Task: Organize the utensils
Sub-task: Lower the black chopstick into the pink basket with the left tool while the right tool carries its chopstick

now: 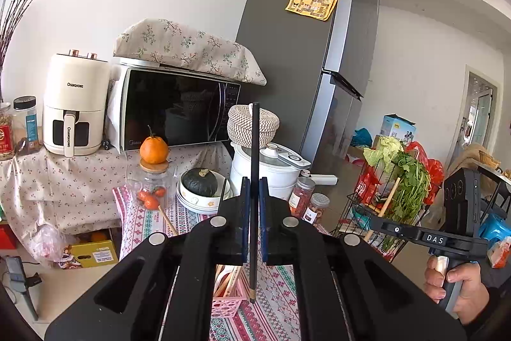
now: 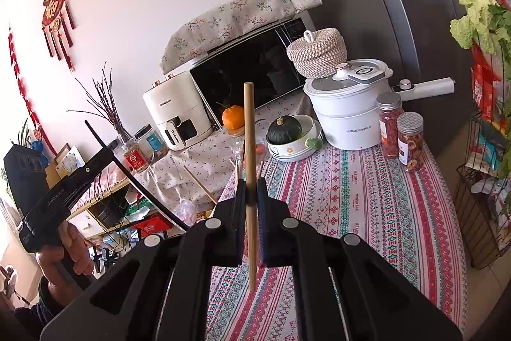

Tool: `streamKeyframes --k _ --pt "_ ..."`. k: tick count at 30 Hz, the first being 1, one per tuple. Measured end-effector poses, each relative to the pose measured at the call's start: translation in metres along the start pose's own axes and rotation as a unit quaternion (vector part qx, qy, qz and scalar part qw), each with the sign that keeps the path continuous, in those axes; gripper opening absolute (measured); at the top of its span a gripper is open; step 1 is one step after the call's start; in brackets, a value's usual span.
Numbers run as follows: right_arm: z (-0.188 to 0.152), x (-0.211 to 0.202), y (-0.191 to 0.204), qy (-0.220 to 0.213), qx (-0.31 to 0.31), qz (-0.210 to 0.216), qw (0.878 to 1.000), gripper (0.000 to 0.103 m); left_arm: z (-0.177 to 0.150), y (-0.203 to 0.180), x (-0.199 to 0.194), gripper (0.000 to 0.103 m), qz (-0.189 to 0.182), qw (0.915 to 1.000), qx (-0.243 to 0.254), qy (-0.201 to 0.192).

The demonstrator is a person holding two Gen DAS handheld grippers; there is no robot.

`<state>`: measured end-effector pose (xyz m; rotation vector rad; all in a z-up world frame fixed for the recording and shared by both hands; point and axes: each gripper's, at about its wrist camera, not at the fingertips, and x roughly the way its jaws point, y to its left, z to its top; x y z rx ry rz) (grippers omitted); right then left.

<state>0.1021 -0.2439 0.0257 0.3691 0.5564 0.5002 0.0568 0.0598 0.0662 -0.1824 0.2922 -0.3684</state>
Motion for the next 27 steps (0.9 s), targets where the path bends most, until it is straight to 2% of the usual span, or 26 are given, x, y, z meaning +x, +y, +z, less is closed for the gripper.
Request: streamKeyframes --k 3,9,17,21,27 --pt "-0.001 0.004 0.003 0.001 0.001 0.002 1.0 0.007 -0.001 0.007 0.01 0.004 0.011 0.9999 0.003 -0.001" --pt "-0.002 0.009 0.003 0.007 0.005 0.0 1.0 0.007 -0.01 0.028 0.033 0.004 0.017 0.9994 -0.017 0.024" --pt "-0.004 0.012 0.002 0.01 0.005 -0.007 1.0 0.007 -0.012 0.038 0.039 0.004 0.017 0.9995 -0.027 0.003" --pt "-0.004 0.012 0.003 0.009 0.005 -0.007 1.0 0.007 -0.008 0.036 0.037 0.004 0.018 0.9997 -0.017 -0.008" --pt "-0.005 0.018 0.006 0.013 0.004 -0.005 1.0 0.007 -0.015 0.036 0.05 0.004 0.041 0.9991 0.003 0.01"
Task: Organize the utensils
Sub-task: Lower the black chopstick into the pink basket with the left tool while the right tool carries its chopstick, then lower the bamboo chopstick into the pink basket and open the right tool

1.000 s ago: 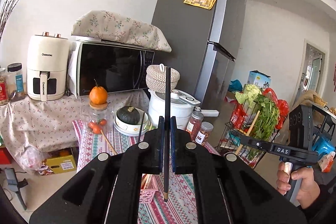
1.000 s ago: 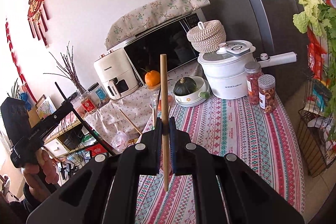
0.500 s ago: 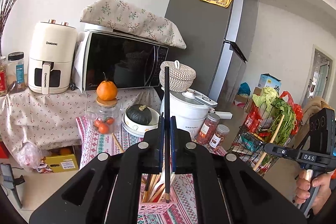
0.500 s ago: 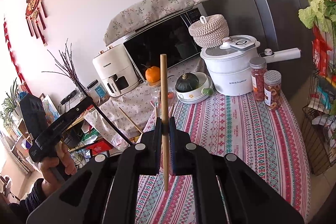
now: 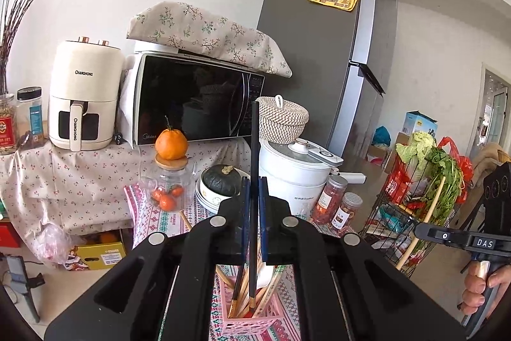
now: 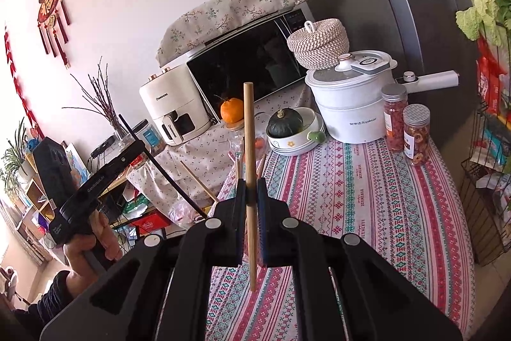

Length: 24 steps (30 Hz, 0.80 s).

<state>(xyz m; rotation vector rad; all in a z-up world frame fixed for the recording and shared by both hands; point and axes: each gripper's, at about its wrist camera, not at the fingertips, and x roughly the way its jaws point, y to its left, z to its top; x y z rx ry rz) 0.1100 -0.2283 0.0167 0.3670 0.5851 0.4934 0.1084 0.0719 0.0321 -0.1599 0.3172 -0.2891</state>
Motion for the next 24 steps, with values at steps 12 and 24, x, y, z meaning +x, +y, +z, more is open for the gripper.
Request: streamKeyframes --k 12,24 --pt "0.002 0.002 0.008 -0.011 0.002 0.022 1.0 0.007 -0.021 0.002 0.029 0.007 0.007 0.9967 -0.003 0.081" --pt "0.005 0.005 0.016 -0.037 0.011 0.035 0.999 0.007 -0.034 0.009 0.002 0.096 0.036 0.99 -0.039 0.131"
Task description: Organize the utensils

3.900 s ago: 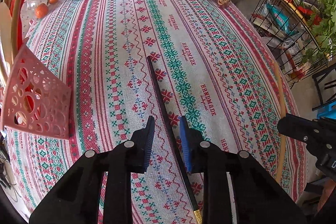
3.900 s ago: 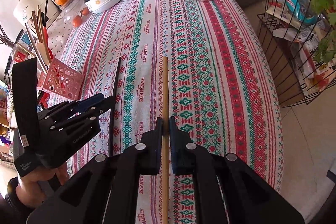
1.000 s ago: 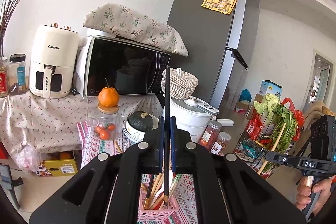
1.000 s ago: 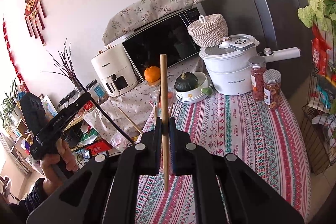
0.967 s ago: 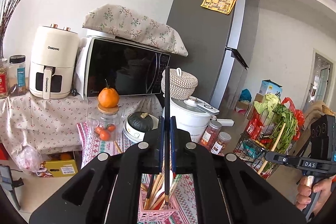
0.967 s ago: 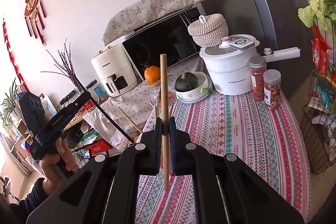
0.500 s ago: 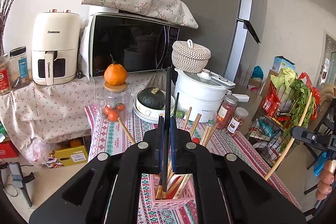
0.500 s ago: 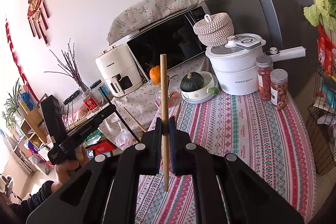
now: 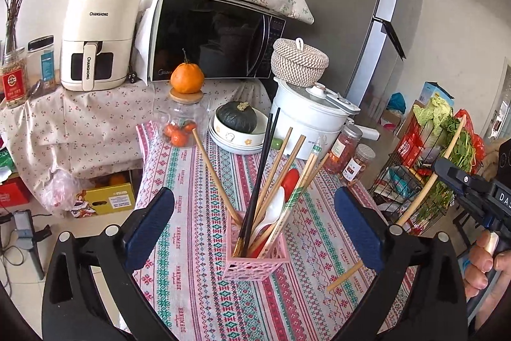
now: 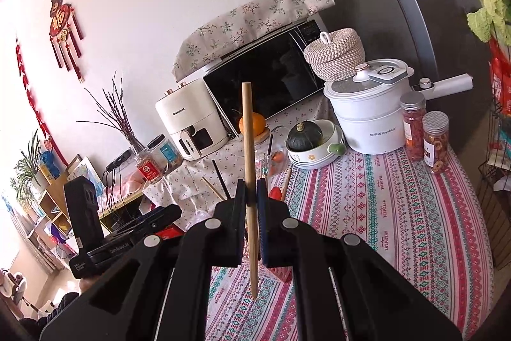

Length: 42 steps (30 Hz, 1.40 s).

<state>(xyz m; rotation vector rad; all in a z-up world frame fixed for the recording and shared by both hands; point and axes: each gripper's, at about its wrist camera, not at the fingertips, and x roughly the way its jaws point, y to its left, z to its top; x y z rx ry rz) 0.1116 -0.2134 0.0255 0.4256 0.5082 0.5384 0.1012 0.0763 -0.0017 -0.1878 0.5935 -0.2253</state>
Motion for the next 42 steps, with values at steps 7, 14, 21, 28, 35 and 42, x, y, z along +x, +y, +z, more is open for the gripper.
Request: streamKeyframes --k 7,14,21,28,35,42 --pt "0.003 0.013 0.018 -0.038 -0.003 0.002 0.999 0.007 -0.019 0.024 0.005 0.096 0.043 0.9963 -0.015 0.073" --pt "-0.006 0.058 0.031 -0.051 -0.007 -0.03 0.998 0.007 -0.026 0.048 0.003 0.096 0.031 0.9935 -0.054 0.095" --pt "-0.024 0.104 0.036 -0.028 -0.026 -0.083 0.996 0.007 -0.027 0.051 0.003 0.096 0.027 0.993 -0.058 0.099" --pt "-0.037 0.119 0.037 0.018 -0.039 -0.078 0.996 0.029 -0.027 0.058 0.007 0.096 0.01 0.9912 -0.082 0.103" --pt "-0.027 0.079 0.031 0.016 -0.017 -0.083 0.996 0.094 -0.029 0.056 0.003 0.096 0.008 0.9878 -0.117 0.102" --pt "-0.022 0.03 0.029 0.049 -0.044 -0.163 0.984 0.097 -0.02 0.013 -0.037 0.096 0.047 0.9969 -0.052 0.036"
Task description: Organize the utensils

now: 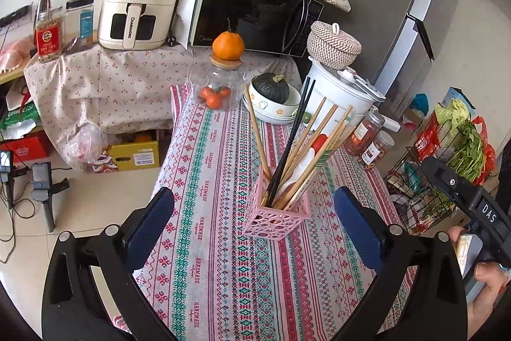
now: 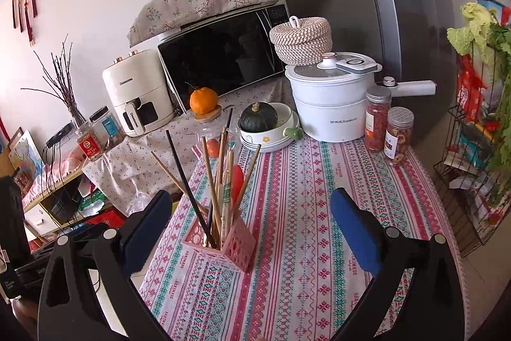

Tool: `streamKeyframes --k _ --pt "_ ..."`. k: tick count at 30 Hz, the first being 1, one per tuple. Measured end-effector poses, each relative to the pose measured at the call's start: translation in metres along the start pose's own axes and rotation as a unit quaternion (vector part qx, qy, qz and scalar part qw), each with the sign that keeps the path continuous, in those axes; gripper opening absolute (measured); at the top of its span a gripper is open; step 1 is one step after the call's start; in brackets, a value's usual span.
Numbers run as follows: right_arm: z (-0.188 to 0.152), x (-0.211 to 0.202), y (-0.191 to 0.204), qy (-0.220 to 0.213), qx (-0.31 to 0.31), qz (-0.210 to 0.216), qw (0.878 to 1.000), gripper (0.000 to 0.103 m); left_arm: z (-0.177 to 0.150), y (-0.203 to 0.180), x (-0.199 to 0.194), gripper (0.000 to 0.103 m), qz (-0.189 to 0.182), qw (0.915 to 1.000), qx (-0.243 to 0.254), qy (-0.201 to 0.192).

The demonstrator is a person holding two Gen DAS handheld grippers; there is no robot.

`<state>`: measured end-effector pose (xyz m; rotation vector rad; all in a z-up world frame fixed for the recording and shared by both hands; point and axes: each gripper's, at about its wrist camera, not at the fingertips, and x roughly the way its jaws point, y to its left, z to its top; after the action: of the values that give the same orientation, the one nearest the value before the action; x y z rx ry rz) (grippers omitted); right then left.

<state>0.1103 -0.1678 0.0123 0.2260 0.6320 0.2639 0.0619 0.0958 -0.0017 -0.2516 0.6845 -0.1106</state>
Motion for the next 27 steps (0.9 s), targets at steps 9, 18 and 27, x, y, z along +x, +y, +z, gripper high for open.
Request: streamKeyframes --k 9,18,27 --pt "-0.015 -0.061 -0.009 0.004 -0.046 -0.048 0.998 0.096 -0.016 -0.059 -0.037 0.096 0.077 0.9934 0.081 -0.026" --pt "-0.022 -0.087 -0.012 -0.021 -0.081 -0.105 0.991 0.097 -0.029 -0.09 -0.045 0.096 0.08 0.9893 0.114 -0.043" --pt "-0.024 -0.08 -0.017 -0.008 -0.082 -0.11 0.99 0.097 -0.033 -0.097 -0.042 0.096 0.077 0.9895 0.115 -0.043"
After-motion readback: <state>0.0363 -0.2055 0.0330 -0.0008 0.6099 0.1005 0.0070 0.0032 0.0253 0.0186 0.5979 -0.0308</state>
